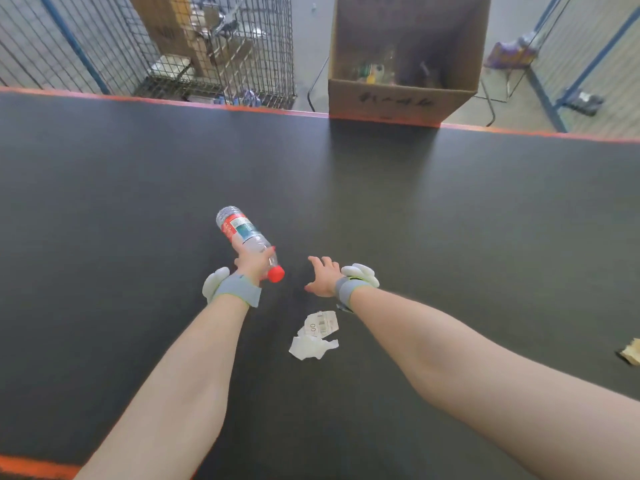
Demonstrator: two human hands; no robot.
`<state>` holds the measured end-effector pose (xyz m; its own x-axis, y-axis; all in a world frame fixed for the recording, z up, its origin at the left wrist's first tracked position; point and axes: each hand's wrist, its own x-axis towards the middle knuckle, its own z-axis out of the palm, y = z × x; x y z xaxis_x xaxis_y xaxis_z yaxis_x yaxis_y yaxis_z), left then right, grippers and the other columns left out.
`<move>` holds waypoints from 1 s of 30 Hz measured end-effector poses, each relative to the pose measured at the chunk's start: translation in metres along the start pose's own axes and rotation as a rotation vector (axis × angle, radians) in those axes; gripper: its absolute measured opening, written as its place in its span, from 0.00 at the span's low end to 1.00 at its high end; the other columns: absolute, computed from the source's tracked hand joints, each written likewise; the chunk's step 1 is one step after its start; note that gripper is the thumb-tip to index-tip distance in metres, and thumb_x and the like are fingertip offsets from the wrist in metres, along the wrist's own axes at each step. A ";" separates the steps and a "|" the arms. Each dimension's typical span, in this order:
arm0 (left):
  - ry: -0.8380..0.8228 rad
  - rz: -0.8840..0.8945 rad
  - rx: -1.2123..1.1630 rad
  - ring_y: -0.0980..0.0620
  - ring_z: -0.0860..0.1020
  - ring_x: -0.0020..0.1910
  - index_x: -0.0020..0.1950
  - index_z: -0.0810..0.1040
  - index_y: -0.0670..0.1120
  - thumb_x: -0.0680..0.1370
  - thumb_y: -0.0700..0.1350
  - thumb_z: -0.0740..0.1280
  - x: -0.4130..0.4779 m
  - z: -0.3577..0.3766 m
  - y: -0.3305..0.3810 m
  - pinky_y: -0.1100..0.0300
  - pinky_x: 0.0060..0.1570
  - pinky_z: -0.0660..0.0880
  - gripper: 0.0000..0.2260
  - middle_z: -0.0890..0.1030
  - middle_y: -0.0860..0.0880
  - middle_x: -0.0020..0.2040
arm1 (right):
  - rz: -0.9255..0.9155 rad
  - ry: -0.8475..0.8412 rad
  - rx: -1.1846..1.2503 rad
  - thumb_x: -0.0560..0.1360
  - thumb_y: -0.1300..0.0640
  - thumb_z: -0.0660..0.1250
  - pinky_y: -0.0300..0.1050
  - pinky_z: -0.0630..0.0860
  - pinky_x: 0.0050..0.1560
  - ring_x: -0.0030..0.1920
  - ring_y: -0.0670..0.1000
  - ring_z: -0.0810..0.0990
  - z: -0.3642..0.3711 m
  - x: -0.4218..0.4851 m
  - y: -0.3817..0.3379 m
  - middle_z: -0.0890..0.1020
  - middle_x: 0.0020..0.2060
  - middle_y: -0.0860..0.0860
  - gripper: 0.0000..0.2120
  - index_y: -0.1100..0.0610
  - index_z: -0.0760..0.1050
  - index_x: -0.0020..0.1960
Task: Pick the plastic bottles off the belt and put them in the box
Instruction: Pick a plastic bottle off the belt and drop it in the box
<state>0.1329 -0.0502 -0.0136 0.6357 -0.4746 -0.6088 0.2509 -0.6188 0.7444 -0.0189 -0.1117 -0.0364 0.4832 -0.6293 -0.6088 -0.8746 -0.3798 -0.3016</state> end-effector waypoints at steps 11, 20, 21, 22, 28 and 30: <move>-0.459 0.288 -0.345 0.52 0.76 0.48 0.66 0.58 0.49 0.82 0.46 0.61 0.018 0.179 0.301 0.68 0.32 0.77 0.16 0.71 0.47 0.57 | 0.057 0.299 0.349 0.78 0.54 0.64 0.54 0.59 0.71 0.72 0.62 0.60 -0.186 0.107 0.061 0.61 0.72 0.59 0.35 0.52 0.49 0.78; -0.577 0.245 -0.234 0.44 0.58 0.76 0.75 0.30 0.56 0.80 0.42 0.65 0.068 0.252 0.306 0.53 0.73 0.61 0.44 0.50 0.44 0.79 | 0.129 0.392 0.459 0.78 0.55 0.63 0.56 0.62 0.70 0.70 0.62 0.63 -0.238 0.167 0.110 0.62 0.70 0.60 0.35 0.52 0.49 0.78; -0.549 0.225 -0.197 0.44 0.58 0.76 0.76 0.30 0.55 0.80 0.43 0.64 0.066 0.249 0.293 0.52 0.73 0.61 0.42 0.50 0.45 0.79 | 0.147 0.375 0.447 0.78 0.54 0.63 0.56 0.63 0.70 0.70 0.62 0.63 -0.230 0.165 0.114 0.62 0.71 0.59 0.35 0.51 0.48 0.78; -0.516 0.210 -0.155 0.44 0.59 0.75 0.76 0.31 0.54 0.81 0.43 0.63 0.064 0.245 0.281 0.52 0.74 0.60 0.41 0.50 0.45 0.79 | 0.163 0.355 0.434 0.77 0.54 0.63 0.56 0.62 0.70 0.70 0.62 0.64 -0.221 0.160 0.115 0.62 0.71 0.59 0.35 0.51 0.48 0.78; -0.351 0.129 0.305 0.42 0.60 0.75 0.78 0.37 0.49 0.82 0.49 0.60 0.054 0.206 0.220 0.47 0.72 0.62 0.36 0.55 0.43 0.78 | 0.242 0.289 0.389 0.77 0.51 0.64 0.55 0.62 0.71 0.71 0.61 0.64 -0.200 0.128 0.107 0.58 0.73 0.56 0.36 0.48 0.47 0.78; -0.272 0.180 0.602 0.41 0.61 0.74 0.79 0.40 0.47 0.81 0.51 0.61 0.046 0.185 0.194 0.46 0.72 0.61 0.35 0.59 0.42 0.76 | 0.235 0.256 0.343 0.77 0.52 0.63 0.55 0.62 0.71 0.73 0.61 0.61 -0.191 0.110 0.102 0.55 0.75 0.55 0.36 0.48 0.47 0.79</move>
<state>0.0753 -0.3078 0.0521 0.4035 -0.6944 -0.5958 -0.3414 -0.7184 0.6061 -0.0471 -0.3492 0.0054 0.2284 -0.8339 -0.5025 -0.9035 0.0107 -0.4285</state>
